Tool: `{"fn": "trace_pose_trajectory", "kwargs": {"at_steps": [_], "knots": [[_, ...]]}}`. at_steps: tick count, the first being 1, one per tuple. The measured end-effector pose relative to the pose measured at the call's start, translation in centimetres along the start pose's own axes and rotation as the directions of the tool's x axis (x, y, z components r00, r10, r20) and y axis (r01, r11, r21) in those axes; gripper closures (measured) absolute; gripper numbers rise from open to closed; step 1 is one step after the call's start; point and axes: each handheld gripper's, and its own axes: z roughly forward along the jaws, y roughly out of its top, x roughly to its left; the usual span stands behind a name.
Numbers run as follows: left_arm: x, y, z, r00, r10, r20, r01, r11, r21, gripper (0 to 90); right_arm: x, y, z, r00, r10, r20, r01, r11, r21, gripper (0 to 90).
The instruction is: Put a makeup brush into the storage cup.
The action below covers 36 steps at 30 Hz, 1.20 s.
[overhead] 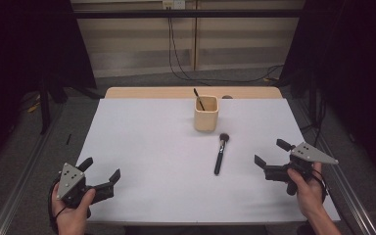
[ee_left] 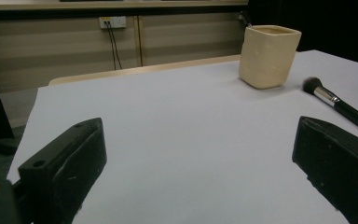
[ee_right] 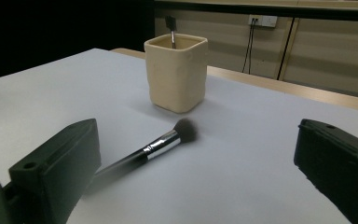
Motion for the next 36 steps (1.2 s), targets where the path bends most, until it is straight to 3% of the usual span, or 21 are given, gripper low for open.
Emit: {"fn": "trace_pose_trajectory", "kwargs": {"at_steps": [19,27,36], "knots": [[0.2,0.0,0.1,1.0,-0.001,-0.005,0.001,1.0,0.004,2.9,-0.4,2.2,4.3,0.9999,0.014,-0.006,-0.014,1.0,-0.006,0.0],[0.2,0.0,0.1,1.0,-0.005,-0.007,0.005,1.0,0.004,2.9,-0.3,3.2,6.5,0.9998,-0.012,-0.017,0.012,1.0,0.001,0.1],[0.2,0.0,0.1,1.0,-0.006,-0.002,0.006,1.0,0.001,2.9,-0.2,4.5,8.5,0.9986,-0.002,-0.054,0.003,1.0,0.017,0.0]]}}
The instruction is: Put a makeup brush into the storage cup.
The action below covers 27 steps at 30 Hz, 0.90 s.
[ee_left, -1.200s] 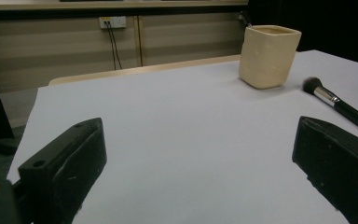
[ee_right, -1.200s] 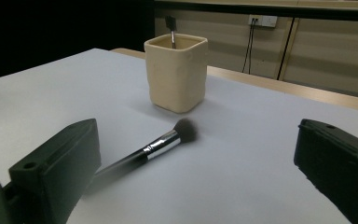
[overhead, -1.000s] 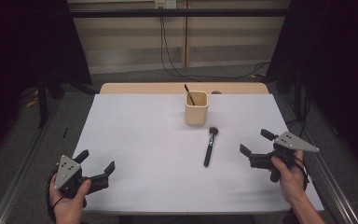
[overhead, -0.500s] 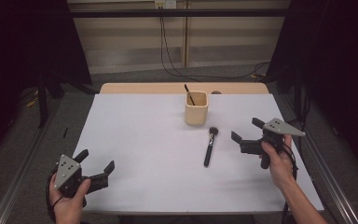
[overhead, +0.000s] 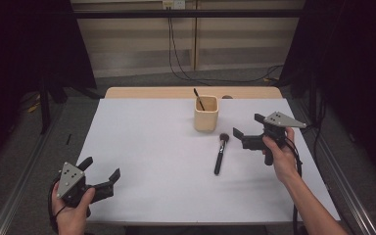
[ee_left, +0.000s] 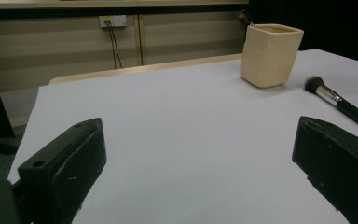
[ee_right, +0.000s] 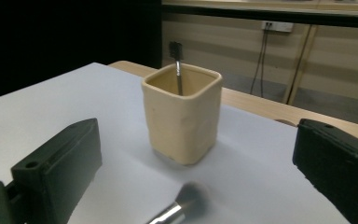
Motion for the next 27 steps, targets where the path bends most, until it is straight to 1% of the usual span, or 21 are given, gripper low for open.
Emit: {"fn": "trace_pose_trajectory", "kwargs": {"at_steps": [1,5,8,9,13,16,20,22,24,26,27], "knots": [[0.1,0.0,0.0,1.0,0.001,0.005,-0.001,1.0,-0.001,2.9,0.0,0.1,0.2,1.0,0.0,-0.005,0.0,1.0,0.008,0.0],[0.2,0.0,-0.1,1.0,-0.001,0.001,0.001,1.0,-0.002,2.9,0.1,0.3,0.9,0.9999,-0.007,0.011,0.007,0.999,0.038,0.3],[0.2,0.0,0.0,1.0,-0.001,0.0,0.001,1.0,-0.003,2.9,0.2,0.6,1.3,0.9968,0.005,0.08,-0.011,0.997,0.074,0.5],[0.2,0.0,0.0,1.0,0.004,0.001,-0.004,1.0,-0.001,2.9,0.2,0.7,1.4,0.9967,0.005,0.081,-0.012,0.996,0.089,0.7],[0.0,0.1,0.0,0.9999,0.01,0.007,-0.01,0.9999,-0.006,2.8,0.0,0.6,1.7,0.9986,0.002,0.053,-0.009,0.991,0.133,0.9],[0.0,0.0,0.1,0.9999,0.012,0.011,-0.011,0.9999,-0.004,2.8,-0.2,0.6,1.9,0.9988,0.026,0.041,-0.032,0.987,0.16,1.2],[0.1,0.0,0.1,0.9999,0.01,0.011,-0.01,0.9999,-0.005,2.8,-0.5,0.5,2.3,0.9979,0.052,0.039,-0.06,0.973,0.224,2.3],[0.1,0.0,0.1,0.9999,0.01,0.011,-0.01,0.9999,-0.005,2.9,-0.6,0.5,2.4,0.9976,0.051,0.046,-0.061,0.968,0.243,2.7],[0.1,0.0,0.1,0.9998,0.013,0.012,-0.013,0.9999,-0.003,2.8,-0.6,0.5,2.5,0.9973,0.058,0.045,-0.068,0.966,0.251,3.3],[0.0,0.0,0.1,0.9998,0.016,0.015,-0.016,0.9999,-0.001,2.8,-0.6,0.6,2.6,0.9978,0.039,0.054,-0.052,0.963,0.264,3.6],[0.0,0.0,0.1,0.9998,0.016,0.015,-0.016,0.9999,-0.001,2.8,-0.7,0.6,2.6,0.9977,0.043,0.053,-0.055,0.961,0.271,3.8]]}}
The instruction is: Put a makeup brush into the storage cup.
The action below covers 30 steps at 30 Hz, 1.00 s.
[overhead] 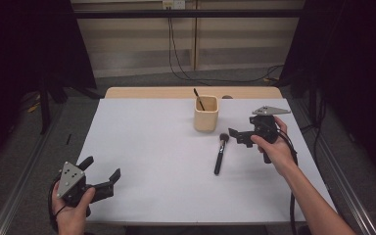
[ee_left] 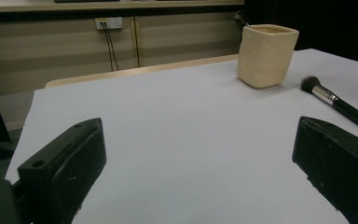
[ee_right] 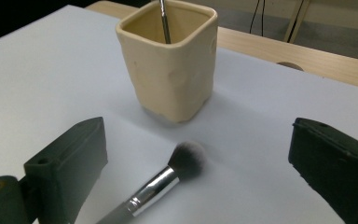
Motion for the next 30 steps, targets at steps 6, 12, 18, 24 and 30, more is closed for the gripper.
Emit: {"fn": "trace_pose_trajectory", "kwargs": {"at_steps": [6,12,18,24,30], "knots": [[0.0,0.0,0.1,1.0,-0.002,0.002,0.002,1.0,0.001,2.8,-0.1,0.2,0.2,0.9999,0.001,-0.014,0.001,0.997,0.083,5.6],[0.0,0.0,0.1,1.0,0.005,0.001,-0.005,1.0,0.001,2.7,0.0,0.5,0.6,0.9998,-0.009,-0.015,0.011,0.986,0.168,6.1],[0.0,0.0,0.1,0.9999,0.001,0.01,-0.001,1.0,0.0,2.7,0.0,0.6,1.2,0.9998,-0.013,-0.017,0.016,0.976,0.218,5.5],[0.1,0.0,0.1,1.0,-0.001,0.006,0.001,1.0,0.002,2.5,0.3,0.9,2.0,0.9995,-0.003,-0.032,0.013,0.949,0.315,5.6],[0.1,0.0,0.1,1.0,-0.002,0.004,0.002,1.0,0.001,2.6,0.6,1.2,2.8,0.9994,0.002,-0.036,0.013,0.909,0.416,6.9]]}}
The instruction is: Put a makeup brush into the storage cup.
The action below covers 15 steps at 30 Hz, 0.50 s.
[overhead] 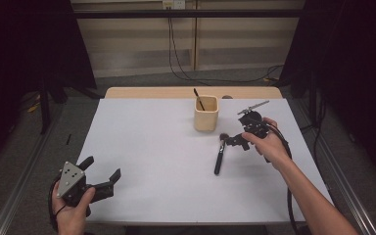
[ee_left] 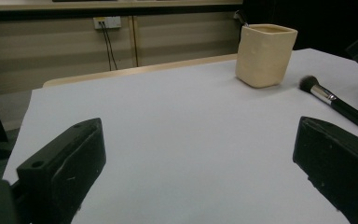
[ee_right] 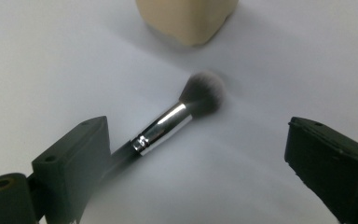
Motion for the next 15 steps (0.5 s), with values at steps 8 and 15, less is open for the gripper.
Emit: {"fn": "trace_pose_trajectory", "kwargs": {"at_steps": [8,15], "knots": [[0.0,0.0,0.0,1.0,0.005,-0.003,-0.005,1.0,-0.002,2.5,0.1,0.3,1.5,0.9996,0.029,0.002,-0.029,0.987,0.156,6.8],[-0.1,0.0,0.1,1.0,0.004,-0.004,-0.004,1.0,-0.001,2.6,0.7,0.9,2.7,1.0,0.0,0.009,-0.002,0.969,0.247,6.4]]}}
